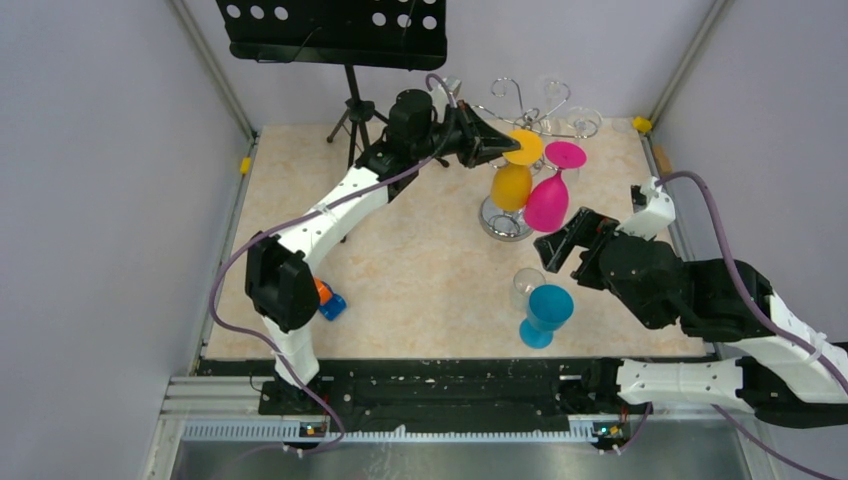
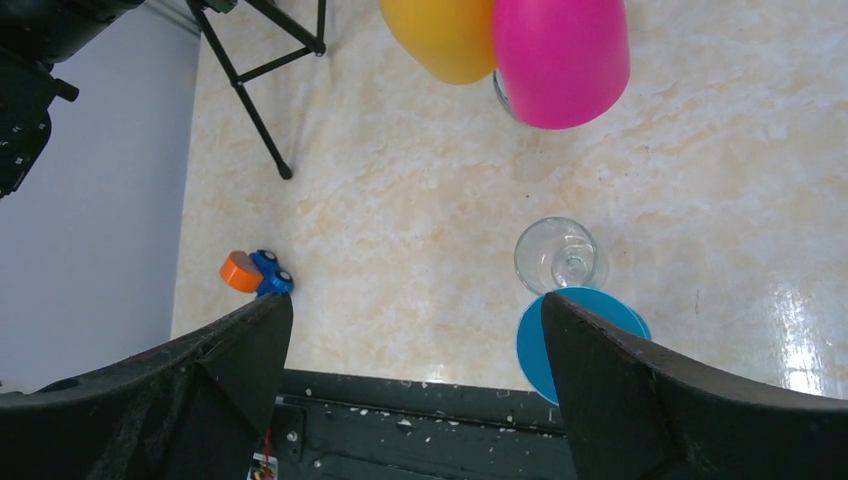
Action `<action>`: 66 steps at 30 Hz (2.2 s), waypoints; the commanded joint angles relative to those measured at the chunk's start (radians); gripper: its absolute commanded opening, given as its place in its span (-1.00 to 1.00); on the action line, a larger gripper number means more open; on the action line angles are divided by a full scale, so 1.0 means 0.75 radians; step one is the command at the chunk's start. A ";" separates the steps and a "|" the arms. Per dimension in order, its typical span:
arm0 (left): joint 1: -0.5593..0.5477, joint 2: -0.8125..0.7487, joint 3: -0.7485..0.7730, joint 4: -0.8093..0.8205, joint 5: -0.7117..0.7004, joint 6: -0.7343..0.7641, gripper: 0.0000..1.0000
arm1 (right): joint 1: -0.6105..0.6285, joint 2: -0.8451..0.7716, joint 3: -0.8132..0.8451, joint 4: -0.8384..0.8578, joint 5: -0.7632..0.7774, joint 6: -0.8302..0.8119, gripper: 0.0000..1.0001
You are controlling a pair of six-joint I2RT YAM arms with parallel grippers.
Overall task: Place the wine glass upside down on the wine glass rack
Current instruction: Turn the wine glass upside down at the wine rack.
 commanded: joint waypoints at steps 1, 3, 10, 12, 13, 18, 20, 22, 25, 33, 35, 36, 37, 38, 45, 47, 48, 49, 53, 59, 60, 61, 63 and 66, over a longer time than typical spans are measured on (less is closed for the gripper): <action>0.004 0.001 0.059 0.105 -0.059 0.008 -1.00 | -0.006 -0.012 0.006 0.039 0.020 -0.017 0.94; 0.011 0.004 0.059 0.109 -0.072 0.009 -1.00 | -0.006 -0.007 0.006 0.043 0.021 -0.019 0.94; 0.038 -0.009 0.023 0.156 -0.115 0.021 -1.00 | -0.005 0.013 0.001 0.063 0.018 -0.035 0.94; 0.048 -0.022 0.008 0.146 -0.139 0.033 -1.00 | -0.006 0.019 -0.001 0.070 0.020 -0.041 0.94; 0.052 -0.029 -0.003 0.147 -0.143 0.035 -1.00 | -0.006 0.022 -0.003 0.073 0.021 -0.043 0.94; 0.084 -0.064 -0.054 0.147 -0.165 0.037 -1.00 | -0.006 0.024 -0.003 0.086 0.030 -0.056 0.94; 0.095 -0.074 -0.069 0.142 -0.157 0.037 -1.00 | -0.006 0.024 0.001 0.093 0.029 -0.061 0.94; 0.103 -0.088 -0.088 0.140 -0.153 0.037 -1.00 | -0.006 0.027 0.001 0.099 0.030 -0.063 0.94; 0.111 -0.121 -0.120 0.142 -0.155 0.044 -1.00 | -0.005 0.031 0.001 0.107 0.032 -0.070 0.94; 0.127 -0.204 -0.204 0.144 -0.153 0.061 -1.00 | -0.006 0.055 0.013 0.115 0.034 -0.083 0.94; 0.130 -0.225 -0.223 0.144 -0.153 0.063 -1.00 | -0.005 0.061 0.016 0.115 0.034 -0.086 0.94; 0.129 -0.234 -0.231 0.144 -0.152 0.065 -1.00 | -0.006 0.066 0.018 0.115 0.034 -0.088 0.94; 0.129 -0.242 -0.238 0.144 -0.153 0.067 -1.00 | -0.005 0.069 0.022 0.117 0.034 -0.090 0.94; 0.129 -0.250 -0.246 0.144 -0.156 0.067 -1.00 | -0.004 0.073 0.024 0.119 0.034 -0.094 0.94; 0.129 -0.287 -0.286 0.138 -0.133 0.059 -1.00 | -0.005 0.084 0.024 0.125 0.033 -0.107 0.94; 0.129 -0.304 -0.309 0.147 -0.136 0.050 -1.00 | -0.006 0.084 0.025 0.123 0.034 -0.107 0.95; 0.129 -0.308 -0.319 0.148 -0.137 0.049 -1.00 | -0.005 0.084 0.024 0.120 0.035 -0.107 0.95; 0.127 -0.313 -0.325 0.149 -0.135 0.048 -1.00 | -0.006 0.082 0.025 0.118 0.037 -0.105 0.95; 0.119 -0.317 -0.337 0.148 -0.117 0.041 -1.00 | -0.006 0.077 0.021 0.119 0.038 -0.102 0.95; 0.088 -0.310 -0.333 0.143 -0.101 0.045 -1.00 | -0.006 0.076 0.014 0.119 0.036 -0.098 0.95; 0.086 -0.312 -0.334 0.142 -0.101 0.047 -1.00 | -0.006 0.076 0.014 0.119 0.036 -0.098 0.95; 0.083 -0.313 -0.337 0.142 -0.102 0.047 -1.00 | -0.005 0.076 0.014 0.118 0.036 -0.097 0.95; 0.079 -0.316 -0.337 0.140 -0.102 0.047 -1.00 | -0.004 0.076 0.014 0.121 0.037 -0.096 0.95; 0.074 -0.323 -0.334 0.138 -0.111 0.051 -1.00 | -0.004 0.078 0.012 0.122 0.034 -0.097 0.95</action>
